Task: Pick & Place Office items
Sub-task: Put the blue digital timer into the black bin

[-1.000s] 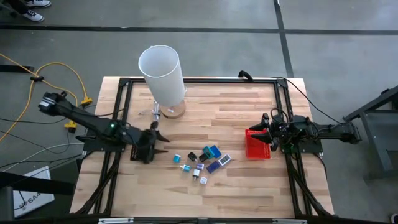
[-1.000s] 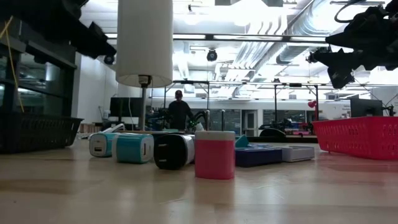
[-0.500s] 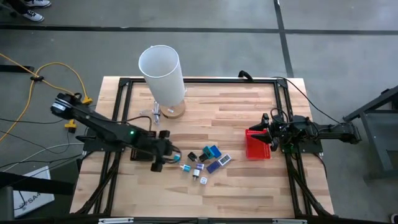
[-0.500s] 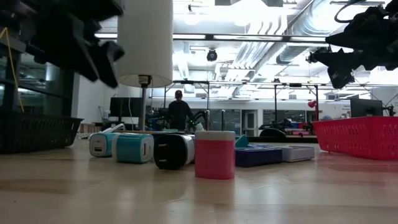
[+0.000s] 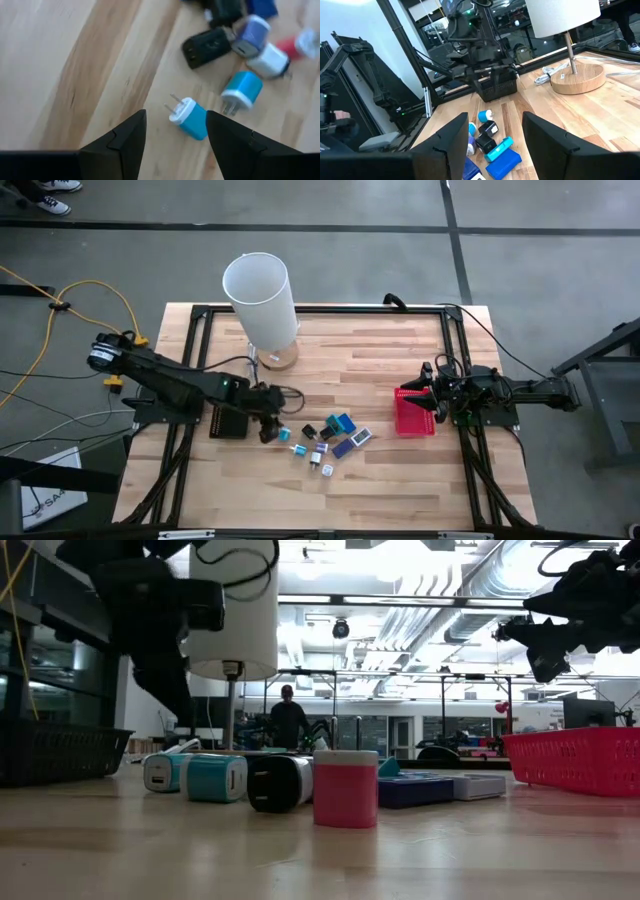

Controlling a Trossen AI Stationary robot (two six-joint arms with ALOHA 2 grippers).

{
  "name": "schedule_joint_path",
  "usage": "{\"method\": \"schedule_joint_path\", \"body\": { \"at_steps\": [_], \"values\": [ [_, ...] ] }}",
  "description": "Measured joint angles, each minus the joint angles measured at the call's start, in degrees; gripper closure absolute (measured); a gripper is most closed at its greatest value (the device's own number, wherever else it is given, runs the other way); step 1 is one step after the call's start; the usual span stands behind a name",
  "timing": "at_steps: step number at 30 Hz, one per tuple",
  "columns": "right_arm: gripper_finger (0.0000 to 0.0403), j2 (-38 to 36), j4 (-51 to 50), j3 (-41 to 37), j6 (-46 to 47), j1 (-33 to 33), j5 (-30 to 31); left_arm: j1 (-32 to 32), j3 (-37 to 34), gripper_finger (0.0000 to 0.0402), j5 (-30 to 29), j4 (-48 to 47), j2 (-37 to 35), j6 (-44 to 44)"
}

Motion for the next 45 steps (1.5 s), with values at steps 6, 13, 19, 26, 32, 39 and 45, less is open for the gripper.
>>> {"method": "schedule_joint_path", "body": {
  "at_steps": [6,13,19,26,32,39,45],
  "values": [
    [0.0229,-0.01,0.0,-0.01,0.0,0.0,0.0,-1.17,7.32,0.0202,-1.19,-10.67,0.22,-10.83],
    [0.0229,0.0,0.0,-0.02,0.0,0.0,-0.02,-7.04,18.41,0.0202,-7.0,-21.48,6.88,-22.87],
    [0.0229,-0.02,0.0,0.0,0.0,0.0,0.0,-7.55,27.27,0.0202,-8.0,-27.11,16.1,-30.73],
    [0.0229,-0.01,0.0,-0.01,0.0,0.0,-0.02,-7.12,32.03,0.0202,-5.83,-30.37,23.72,-37.95],
    [0.0229,0.0,0.0,-0.01,0.0,0.0,-0.01,-7.88,32.05,0.0202,-7.23,-30.5,24.48,-47.03],
    [0.0229,0.0,0.0,-0.02,0.0,0.0,-0.02,-11.58,31.53,0.0202,-10.91,-30.64,26.46,-59.03],
    [0.0229,0.0,0.02,-0.02,-0.01,0.0,0.0,-11.85,31.44,0.0202,-9.28,-30.55,27.2,-62.57]
  ]
}}
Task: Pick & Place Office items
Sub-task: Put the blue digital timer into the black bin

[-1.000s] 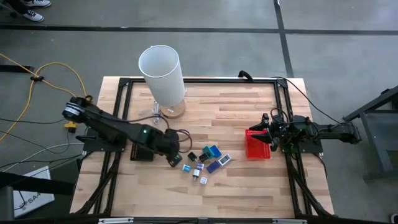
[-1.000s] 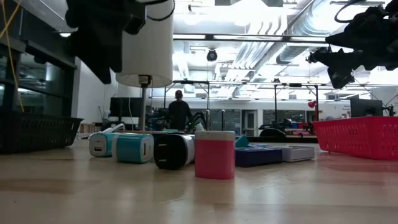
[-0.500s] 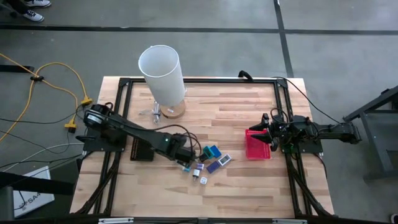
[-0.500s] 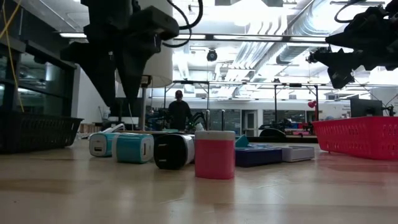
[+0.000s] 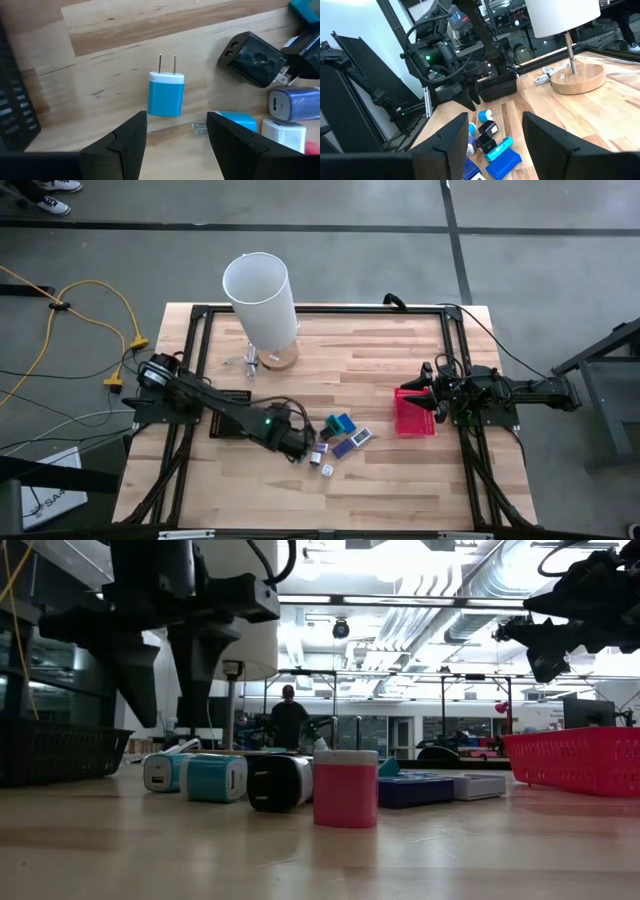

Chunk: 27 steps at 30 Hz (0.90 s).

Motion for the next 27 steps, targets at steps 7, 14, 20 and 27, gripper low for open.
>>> {"method": "schedule_joint_path", "body": {
  "at_steps": [7,14,20,27],
  "values": [
    [0.0229,0.02,0.11,0.01,0.01,0.0,0.02,0.64,-0.09,0.0202,0.44,0.21,1.88,1.85],
    [0.0229,0.04,0.2,0.0,0.01,0.0,0.0,0.62,-0.77,0.0202,0.54,0.25,1.92,2.82],
    [0.0229,0.04,0.22,0.0,0.01,0.0,0.0,0.62,-1.14,0.0202,0.76,1.99,3.79,3.76],
    [0.0229,0.25,0.44,0.0,0.01,0.0,-0.04,0.93,-1.13,0.0202,1.01,2.99,5.76,4.52]
  ]
}}
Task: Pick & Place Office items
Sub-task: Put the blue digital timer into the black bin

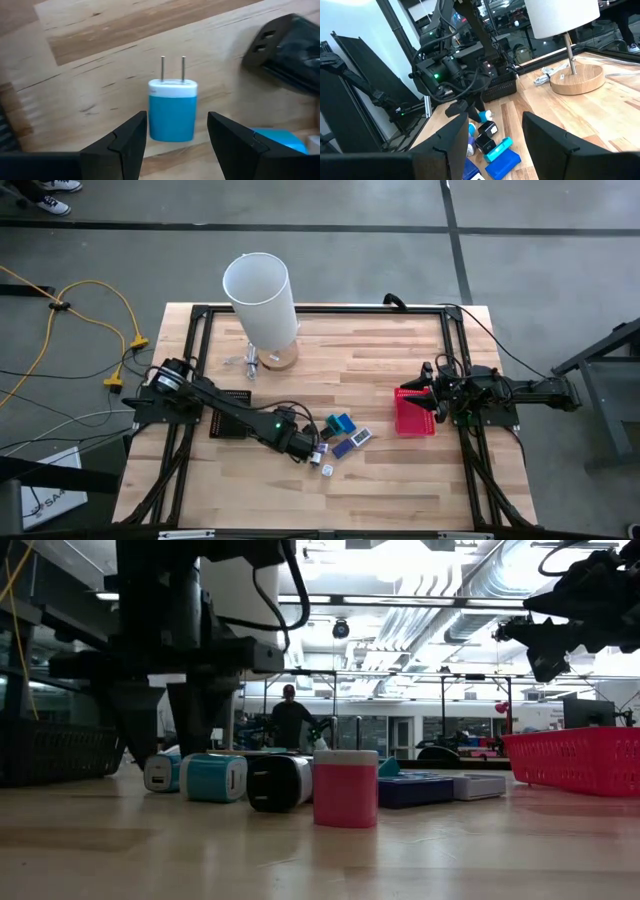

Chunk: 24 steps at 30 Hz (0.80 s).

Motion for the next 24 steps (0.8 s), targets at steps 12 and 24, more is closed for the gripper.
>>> {"method": "schedule_joint_path", "body": {
  "at_steps": [12,24],
  "values": [
    [0.0229,0.0,0.0,0.02,0.0,0.0,0.02,0.0,0.01,0.0202,-0.4,-0.44,-0.55,0.07],
    [0.0229,-0.03,-0.01,0.0,0.0,0.0,0.02,0.0,0.01,0.0202,-2.48,-2.13,-2.31,2.25]
  ]
}}
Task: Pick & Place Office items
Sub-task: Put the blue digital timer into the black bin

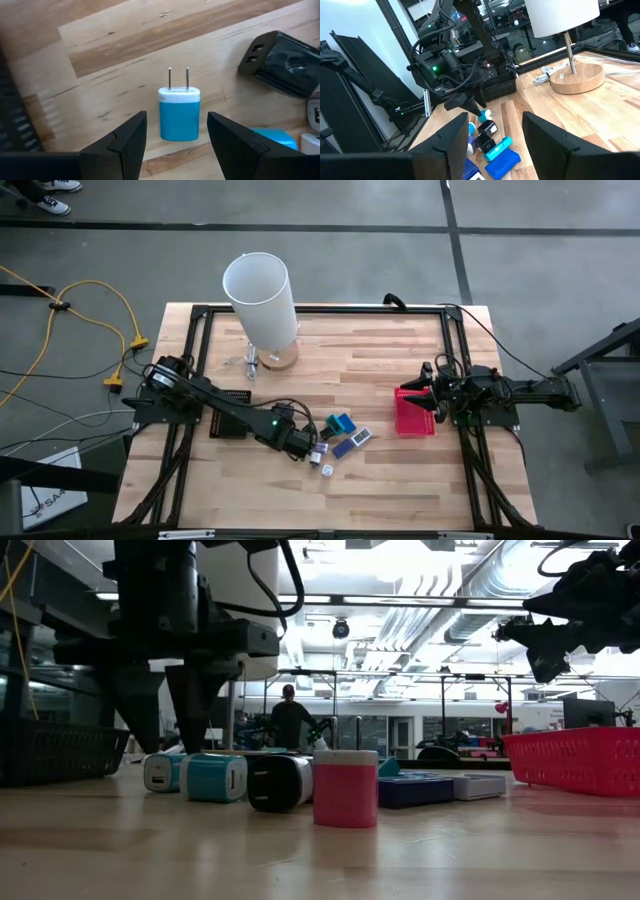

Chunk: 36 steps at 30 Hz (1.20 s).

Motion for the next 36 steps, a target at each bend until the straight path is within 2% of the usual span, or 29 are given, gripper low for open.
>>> {"method": "schedule_joint_path", "body": {
  "at_steps": [8,19,24,30,36],
  "values": [
    [0.0229,0.0,-0.01,0.01,0.0,0.0,0.0,0.0,0.02,0.0202,-2.46,3.8,-0.14,4.55],
    [0.0229,0.04,0.01,0.02,0.0,0.0,0.0,2.14,0.04,0.0202,-4.75,7.31,-2.26,20.2],
    [0.0229,0.37,-0.01,0.02,0.0,0.0,0.0,4.78,0.07,0.0202,-4.7,10.11,-3.44,34.8],
    [0.0229,0.46,-0.01,0.0,0.0,0.0,0.0,8.12,0.1,0.0202,-3.01,15.94,-4.11,58.42],
    [0.0229,0.46,-0.03,0.0,-0.02,0.0,0.0,12.52,0.11,0.0202,6.7,21.2,-4.09,77.59]
  ]
}}
